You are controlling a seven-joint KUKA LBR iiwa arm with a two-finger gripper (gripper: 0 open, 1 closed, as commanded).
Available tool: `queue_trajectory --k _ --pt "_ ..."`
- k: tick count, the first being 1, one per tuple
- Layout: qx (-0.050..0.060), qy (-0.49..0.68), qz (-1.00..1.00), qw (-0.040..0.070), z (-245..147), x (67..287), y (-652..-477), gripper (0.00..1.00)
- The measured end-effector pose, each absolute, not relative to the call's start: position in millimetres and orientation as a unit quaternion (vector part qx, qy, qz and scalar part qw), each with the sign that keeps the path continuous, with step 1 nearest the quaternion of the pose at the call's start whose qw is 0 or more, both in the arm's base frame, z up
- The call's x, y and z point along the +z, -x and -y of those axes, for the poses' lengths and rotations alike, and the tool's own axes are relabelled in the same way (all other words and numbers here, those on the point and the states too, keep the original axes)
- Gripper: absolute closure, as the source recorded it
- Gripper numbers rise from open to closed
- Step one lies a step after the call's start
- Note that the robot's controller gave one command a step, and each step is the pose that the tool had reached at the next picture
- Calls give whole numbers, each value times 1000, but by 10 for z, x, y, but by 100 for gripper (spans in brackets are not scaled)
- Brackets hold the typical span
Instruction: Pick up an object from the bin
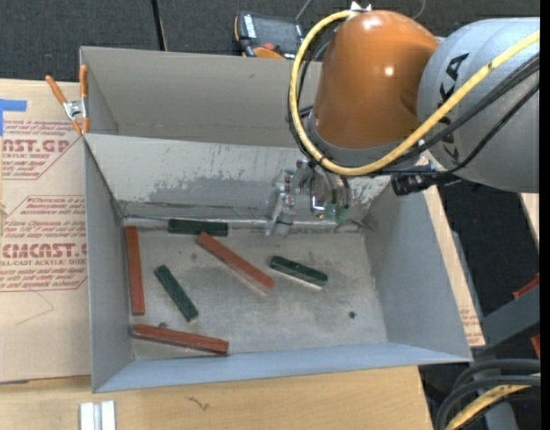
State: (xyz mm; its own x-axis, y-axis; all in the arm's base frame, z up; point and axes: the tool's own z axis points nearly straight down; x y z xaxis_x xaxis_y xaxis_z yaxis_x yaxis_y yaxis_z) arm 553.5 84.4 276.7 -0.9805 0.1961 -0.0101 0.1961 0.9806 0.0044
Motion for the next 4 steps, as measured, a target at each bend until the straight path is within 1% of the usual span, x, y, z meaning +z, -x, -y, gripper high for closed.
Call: queue_trajectory --k 1,2,3,4 --pt "1 -99 -995 1 -839 2717 -5521 0" --pt "-1 -15 -1000 -3 -797 1142 -5411 0" --pt "0 110 -994 3 -836 707 -5949 0" --pt "1 66 -998 2 -936 707 -5930 0"
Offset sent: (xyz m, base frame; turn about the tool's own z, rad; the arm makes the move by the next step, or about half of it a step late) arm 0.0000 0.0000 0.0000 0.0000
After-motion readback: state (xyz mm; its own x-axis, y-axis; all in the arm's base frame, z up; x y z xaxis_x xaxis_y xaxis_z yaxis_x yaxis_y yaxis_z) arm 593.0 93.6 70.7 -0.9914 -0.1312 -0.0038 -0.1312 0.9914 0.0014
